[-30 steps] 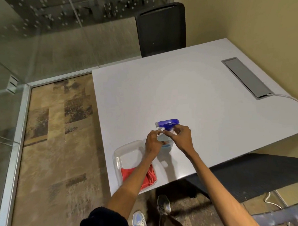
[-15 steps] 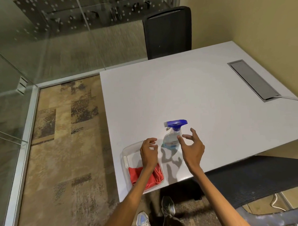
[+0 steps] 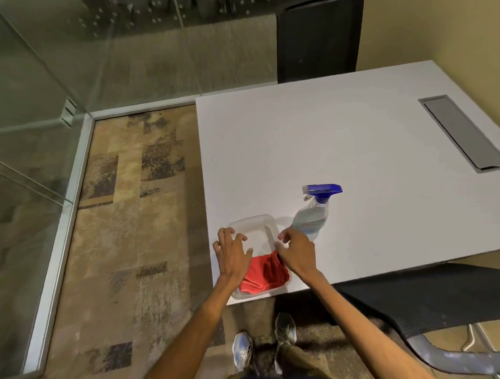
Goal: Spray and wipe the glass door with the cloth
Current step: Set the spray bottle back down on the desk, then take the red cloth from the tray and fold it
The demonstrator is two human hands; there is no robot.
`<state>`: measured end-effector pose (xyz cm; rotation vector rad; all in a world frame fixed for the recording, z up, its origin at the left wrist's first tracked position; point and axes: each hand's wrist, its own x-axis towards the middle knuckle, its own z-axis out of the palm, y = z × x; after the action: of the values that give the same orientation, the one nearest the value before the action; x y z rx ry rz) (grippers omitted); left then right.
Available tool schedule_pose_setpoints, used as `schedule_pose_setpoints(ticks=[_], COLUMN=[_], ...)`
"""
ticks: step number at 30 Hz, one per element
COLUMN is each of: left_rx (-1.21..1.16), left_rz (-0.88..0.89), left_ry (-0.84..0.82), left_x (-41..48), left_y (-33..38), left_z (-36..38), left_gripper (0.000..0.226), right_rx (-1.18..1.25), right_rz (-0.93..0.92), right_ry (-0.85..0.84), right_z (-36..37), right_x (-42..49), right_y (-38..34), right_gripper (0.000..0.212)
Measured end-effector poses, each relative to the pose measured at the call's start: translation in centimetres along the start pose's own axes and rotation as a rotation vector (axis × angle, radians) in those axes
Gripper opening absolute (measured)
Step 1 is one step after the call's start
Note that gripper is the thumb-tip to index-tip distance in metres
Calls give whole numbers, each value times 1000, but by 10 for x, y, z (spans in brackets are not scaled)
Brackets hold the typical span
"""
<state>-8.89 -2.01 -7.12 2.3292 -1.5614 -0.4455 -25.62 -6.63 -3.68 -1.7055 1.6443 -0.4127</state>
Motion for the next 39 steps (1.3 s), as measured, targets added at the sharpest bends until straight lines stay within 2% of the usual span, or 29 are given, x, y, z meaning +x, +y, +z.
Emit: schedule_pose_setpoints(ticks=[3, 7, 11, 13, 16, 18, 22, 24, 27, 28, 30, 31, 33, 34, 36, 37, 39], left_rx=[322, 484, 422, 398, 175, 80, -89, -296, -725, -864, -1085, -1195, -1401, -1446, -1432, -1376, -1313], left_rz=[40, 92, 208, 210, 181, 135, -19, -149, -397, -502, -730, -820, -912, -927, -903, -894, -879], left_ry=[-241, -353, -247, -224, -89, 10, 86, 92, 96, 96, 32, -36, -218, -307, -394, -409, -474], left_x=[-9, -19, -18, -15, -14, -13, -9, -6, -2, 1, 13, 18, 31, 30, 23, 20, 15], left_y=[-13, -25, -32, -38, -33, -27, -11, -2, 5, 7, -4, -9, -30, -31, -25, -24, -30], left_z=[7, 9, 9, 8, 4, 0, -11, -20, -36, -45, -50, -56, -58, -66, -93, -102, -109], left_gripper=[45, 49, 10, 24, 8, 7, 16, 15, 3, 7, 20, 34, 72, 81, 81, 72, 82], right_rx=[-405, -578, -652, -671, -648, -605, -433, -294, 47, 128, 258, 310, 384, 414, 456, 477, 566], right_rz=[-53, -94, -124, -134, -153, -160, -59, -18, -28, -52, -113, -148, -196, -208, -218, -208, -166], right_ry=[-178, -233, -256, -241, -177, -119, -32, -16, -26, -18, -9, -17, -55, -75, -97, -102, -124], right_z=[22, 38, 46, 48, 44, 39, 27, 20, 10, 7, 1, -3, -8, -11, -14, -16, -17], right_x=[-1, -3, 1, 5, 10, 11, 14, 15, 14, 13, 12, 12, 12, 13, 14, 14, 15], right_y=[10, 21, 29, 32, 31, 28, 16, 6, -6, -9, -15, -19, -26, -28, -34, -37, -43], right_gripper=[36, 48, 54, 44, 32, 26, 27, 23, 13, 15, 20, 23, 26, 28, 30, 31, 34])
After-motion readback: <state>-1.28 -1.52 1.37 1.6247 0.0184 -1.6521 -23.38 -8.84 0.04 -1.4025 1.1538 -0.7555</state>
